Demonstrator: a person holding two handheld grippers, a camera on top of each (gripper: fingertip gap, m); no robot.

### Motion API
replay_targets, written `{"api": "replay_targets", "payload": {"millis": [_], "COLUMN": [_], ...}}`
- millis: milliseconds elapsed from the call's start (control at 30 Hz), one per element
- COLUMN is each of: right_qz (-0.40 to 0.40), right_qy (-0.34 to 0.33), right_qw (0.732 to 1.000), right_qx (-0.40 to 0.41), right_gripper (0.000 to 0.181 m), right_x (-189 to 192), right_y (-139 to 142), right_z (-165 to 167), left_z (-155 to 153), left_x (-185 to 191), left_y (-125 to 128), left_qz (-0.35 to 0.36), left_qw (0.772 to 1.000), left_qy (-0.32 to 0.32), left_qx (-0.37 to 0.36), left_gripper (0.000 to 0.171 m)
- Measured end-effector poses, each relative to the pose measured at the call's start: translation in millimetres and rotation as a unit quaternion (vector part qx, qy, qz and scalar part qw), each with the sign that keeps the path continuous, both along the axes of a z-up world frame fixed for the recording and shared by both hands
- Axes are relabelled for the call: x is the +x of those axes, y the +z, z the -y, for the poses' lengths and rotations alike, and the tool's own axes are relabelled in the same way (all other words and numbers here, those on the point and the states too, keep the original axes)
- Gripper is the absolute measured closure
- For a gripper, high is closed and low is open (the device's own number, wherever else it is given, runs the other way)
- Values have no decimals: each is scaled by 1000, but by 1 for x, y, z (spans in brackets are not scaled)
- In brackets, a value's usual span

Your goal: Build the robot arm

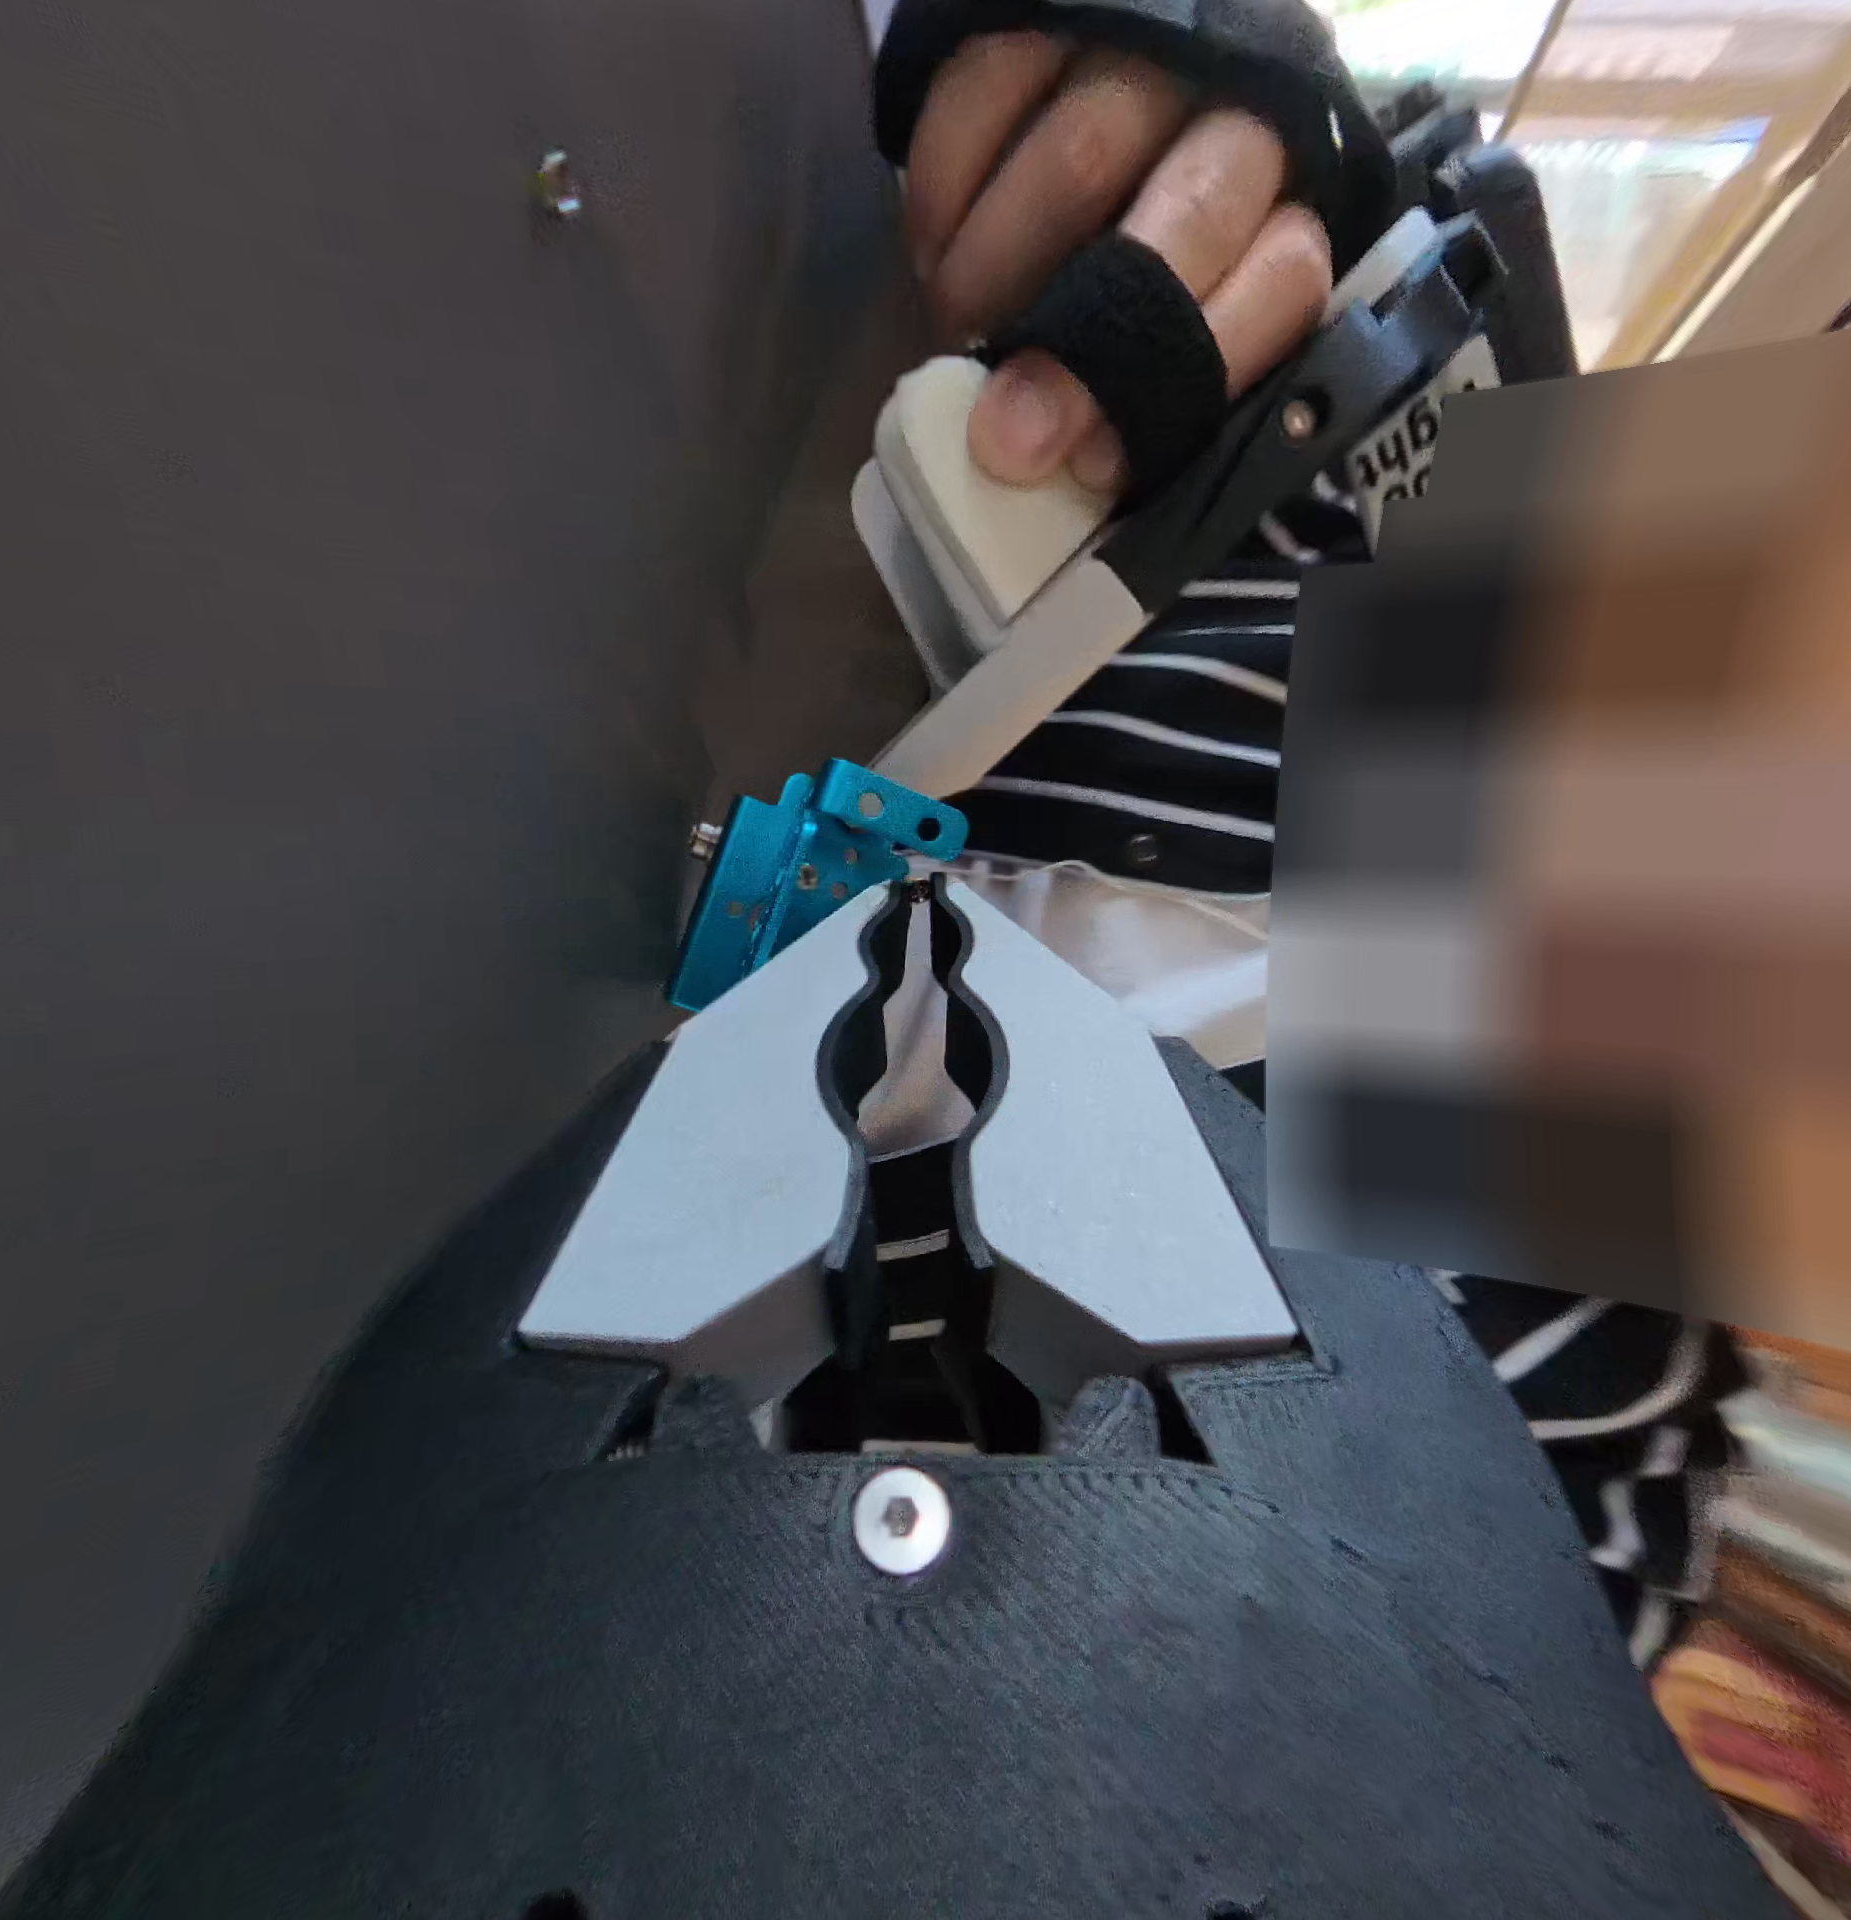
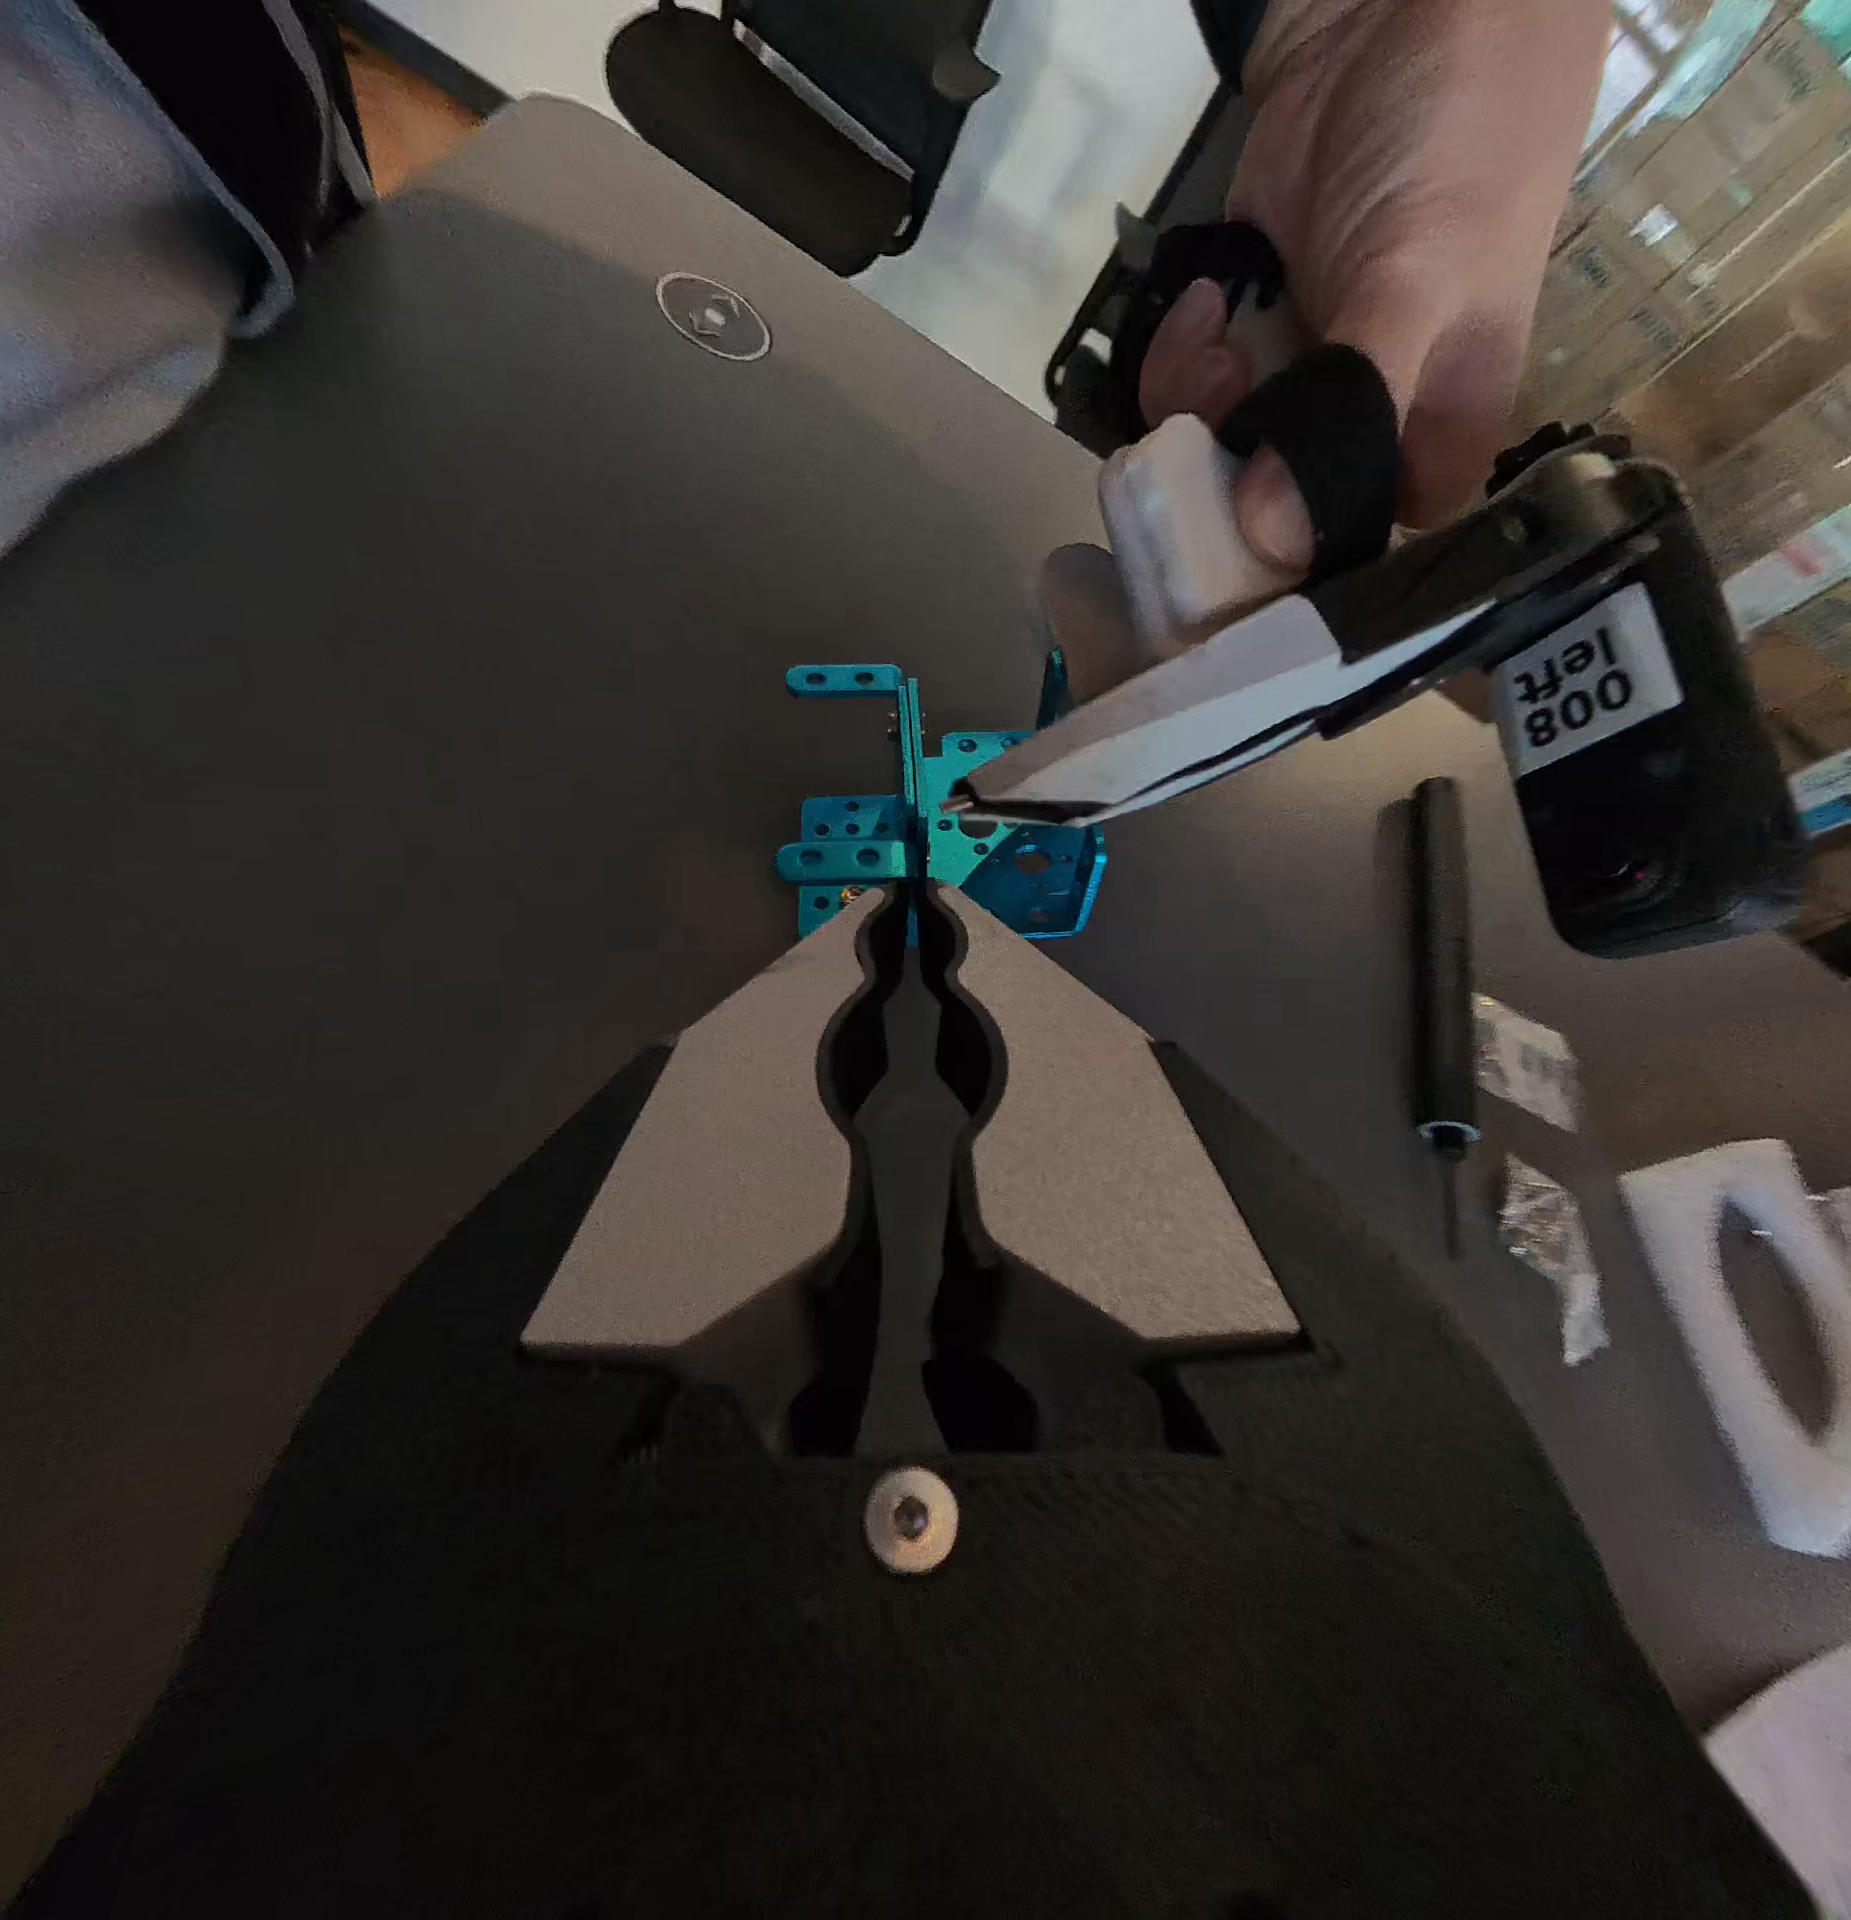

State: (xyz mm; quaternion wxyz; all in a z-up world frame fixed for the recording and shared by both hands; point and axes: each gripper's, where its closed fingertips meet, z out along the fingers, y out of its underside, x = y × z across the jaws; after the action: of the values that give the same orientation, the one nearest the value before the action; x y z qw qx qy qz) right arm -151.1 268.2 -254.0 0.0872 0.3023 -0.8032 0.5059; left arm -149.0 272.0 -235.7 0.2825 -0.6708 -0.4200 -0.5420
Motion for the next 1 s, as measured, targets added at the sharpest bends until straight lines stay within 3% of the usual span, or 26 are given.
{"api": "replay_targets", "payload": {"millis": [133,200,333,467,633,1000], "right_qz": [-63,-92,-168,-205,-210,-227], "right_qy": [-12,-15,-20,-18,-17,-12], "right_qw": [998,995,985,977,976,972], "right_qx": [-17,-25,-42,-52,-53,-58], "right_gripper": [180,180,180,180,180,180], "right_x": [-4,-5,-8,-7,-7,-5], "right_y": [1,2,3,3,3,3], "right_z": [1,2,2,3,3,4], "left_z": [3,0,4,6,10,9], "left_x": [1,3,1,-6,-4,0], "left_y": [-1,7,0,1,-6,-8], "left_qz": [-151,-190,-303,-360,-378,-364], "left_qw": [987,981,949,928,918,919], "left_qy": [-38,-41,-56,-37,-52,-90], "left_qx": [-38,-24,-64,-90,-113,-119], "left_gripper": [169,169,169,169,169,169]}}
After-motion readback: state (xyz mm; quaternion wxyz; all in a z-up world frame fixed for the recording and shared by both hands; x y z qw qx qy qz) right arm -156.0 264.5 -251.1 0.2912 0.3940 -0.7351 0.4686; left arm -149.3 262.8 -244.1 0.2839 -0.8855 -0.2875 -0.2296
